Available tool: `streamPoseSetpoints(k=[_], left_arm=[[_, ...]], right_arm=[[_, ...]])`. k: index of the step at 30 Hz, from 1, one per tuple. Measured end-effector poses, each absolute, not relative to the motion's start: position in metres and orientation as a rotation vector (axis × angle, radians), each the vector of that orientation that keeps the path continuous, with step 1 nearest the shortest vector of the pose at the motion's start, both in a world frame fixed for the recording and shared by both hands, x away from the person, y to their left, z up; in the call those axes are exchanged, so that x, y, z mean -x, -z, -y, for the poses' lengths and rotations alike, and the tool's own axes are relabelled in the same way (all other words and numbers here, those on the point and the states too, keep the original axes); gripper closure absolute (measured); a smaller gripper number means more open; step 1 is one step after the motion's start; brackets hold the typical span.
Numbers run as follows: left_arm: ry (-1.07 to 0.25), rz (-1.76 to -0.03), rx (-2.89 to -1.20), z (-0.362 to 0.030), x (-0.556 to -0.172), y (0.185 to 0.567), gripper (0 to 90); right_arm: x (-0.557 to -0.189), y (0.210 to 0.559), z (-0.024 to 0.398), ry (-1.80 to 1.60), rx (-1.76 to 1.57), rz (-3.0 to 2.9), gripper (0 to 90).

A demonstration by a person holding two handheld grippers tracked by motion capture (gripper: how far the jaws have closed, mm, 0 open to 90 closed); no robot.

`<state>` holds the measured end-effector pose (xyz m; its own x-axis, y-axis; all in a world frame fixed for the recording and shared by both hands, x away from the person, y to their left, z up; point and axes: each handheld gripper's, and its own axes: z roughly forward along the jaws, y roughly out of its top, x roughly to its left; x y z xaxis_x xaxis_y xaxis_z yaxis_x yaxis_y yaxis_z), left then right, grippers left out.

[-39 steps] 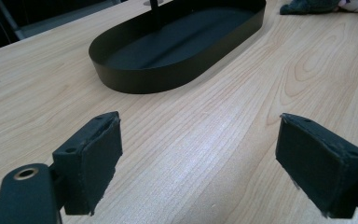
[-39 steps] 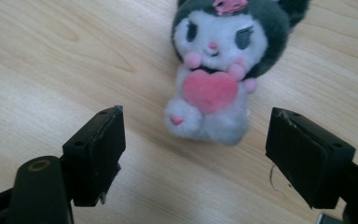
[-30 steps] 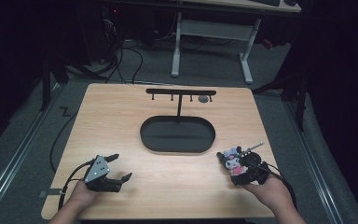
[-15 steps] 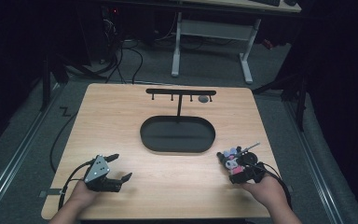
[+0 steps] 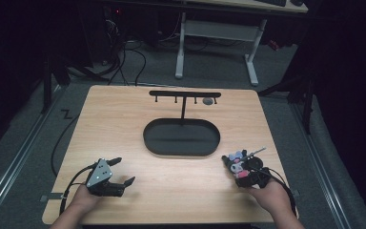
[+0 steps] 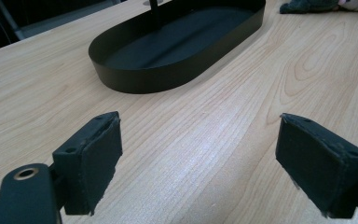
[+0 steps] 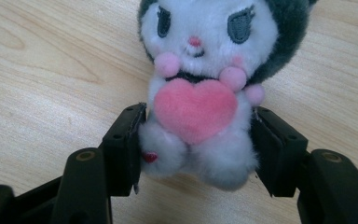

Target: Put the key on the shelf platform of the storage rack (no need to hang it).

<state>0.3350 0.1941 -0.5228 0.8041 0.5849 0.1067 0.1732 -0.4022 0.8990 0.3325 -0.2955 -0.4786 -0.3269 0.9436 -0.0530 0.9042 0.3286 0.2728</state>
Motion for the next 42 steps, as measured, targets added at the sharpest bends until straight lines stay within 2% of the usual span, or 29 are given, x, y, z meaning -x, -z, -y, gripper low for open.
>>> streamPoseSetpoints(k=[14, 42], left_arm=[[-0.504, -0.566, -1.966, -0.194, -0.335, 0.523, 15.4], [-0.502, -0.568, -1.963, -0.194, -0.335, 0.523, 15.4]], right_arm=[[-0.331, 0.478, 0.295, -0.268, -1.682, -2.388, 49.6], [-0.347, 0.434, 0.283, -0.361, -1.626, -2.369, 50.0]])
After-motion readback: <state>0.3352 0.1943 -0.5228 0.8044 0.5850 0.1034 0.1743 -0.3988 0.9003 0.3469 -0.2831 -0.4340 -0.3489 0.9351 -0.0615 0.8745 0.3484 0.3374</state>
